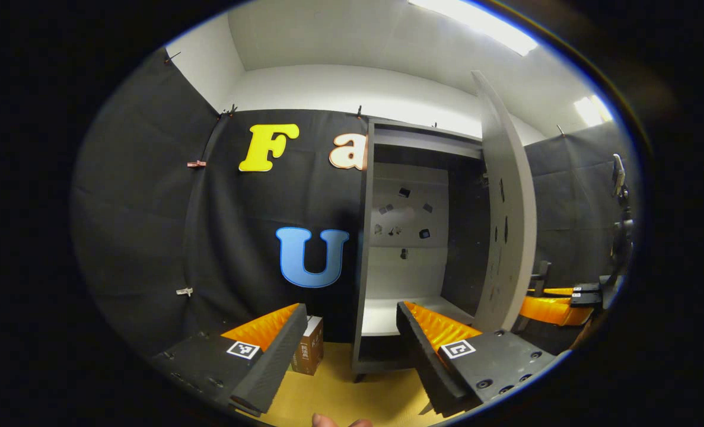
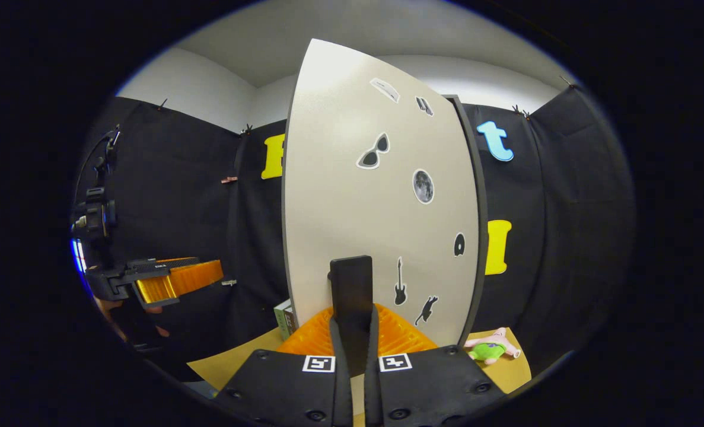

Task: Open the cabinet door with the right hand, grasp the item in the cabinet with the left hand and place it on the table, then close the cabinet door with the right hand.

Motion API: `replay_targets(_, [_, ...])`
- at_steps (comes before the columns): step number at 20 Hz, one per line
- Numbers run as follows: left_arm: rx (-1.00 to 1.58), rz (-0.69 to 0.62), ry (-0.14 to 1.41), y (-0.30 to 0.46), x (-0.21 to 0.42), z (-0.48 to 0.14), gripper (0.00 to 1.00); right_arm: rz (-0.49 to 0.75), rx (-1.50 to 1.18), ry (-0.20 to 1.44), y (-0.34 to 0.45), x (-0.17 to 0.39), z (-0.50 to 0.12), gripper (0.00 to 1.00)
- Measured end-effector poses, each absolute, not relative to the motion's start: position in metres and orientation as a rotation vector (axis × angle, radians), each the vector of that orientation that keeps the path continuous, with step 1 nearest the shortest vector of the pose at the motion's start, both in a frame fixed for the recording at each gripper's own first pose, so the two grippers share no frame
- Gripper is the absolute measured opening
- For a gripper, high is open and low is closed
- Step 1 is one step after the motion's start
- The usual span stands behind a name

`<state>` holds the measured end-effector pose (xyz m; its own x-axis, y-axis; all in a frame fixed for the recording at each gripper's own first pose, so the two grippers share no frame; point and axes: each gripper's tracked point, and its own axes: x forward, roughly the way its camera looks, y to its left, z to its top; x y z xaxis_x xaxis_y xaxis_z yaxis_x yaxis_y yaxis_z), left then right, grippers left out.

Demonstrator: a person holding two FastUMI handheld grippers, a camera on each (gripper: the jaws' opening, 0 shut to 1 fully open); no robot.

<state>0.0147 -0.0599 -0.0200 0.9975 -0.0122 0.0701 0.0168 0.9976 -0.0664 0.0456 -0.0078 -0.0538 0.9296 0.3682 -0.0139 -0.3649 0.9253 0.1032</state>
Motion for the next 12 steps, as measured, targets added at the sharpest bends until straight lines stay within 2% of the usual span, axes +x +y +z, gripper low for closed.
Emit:
replay_targets(5, [-0.050,0.000,-0.073,-0.069,0.033,-0.022,0.95,0.323,0.107,0.035,-0.040,0.032,-0.052,0.13])
replay_targets(12, [-0.032,-0.029,-0.064,-0.099,0.059,-0.028,0.95,0.159,0.104,0.013,-0.090,0.022,-0.050,0.14])
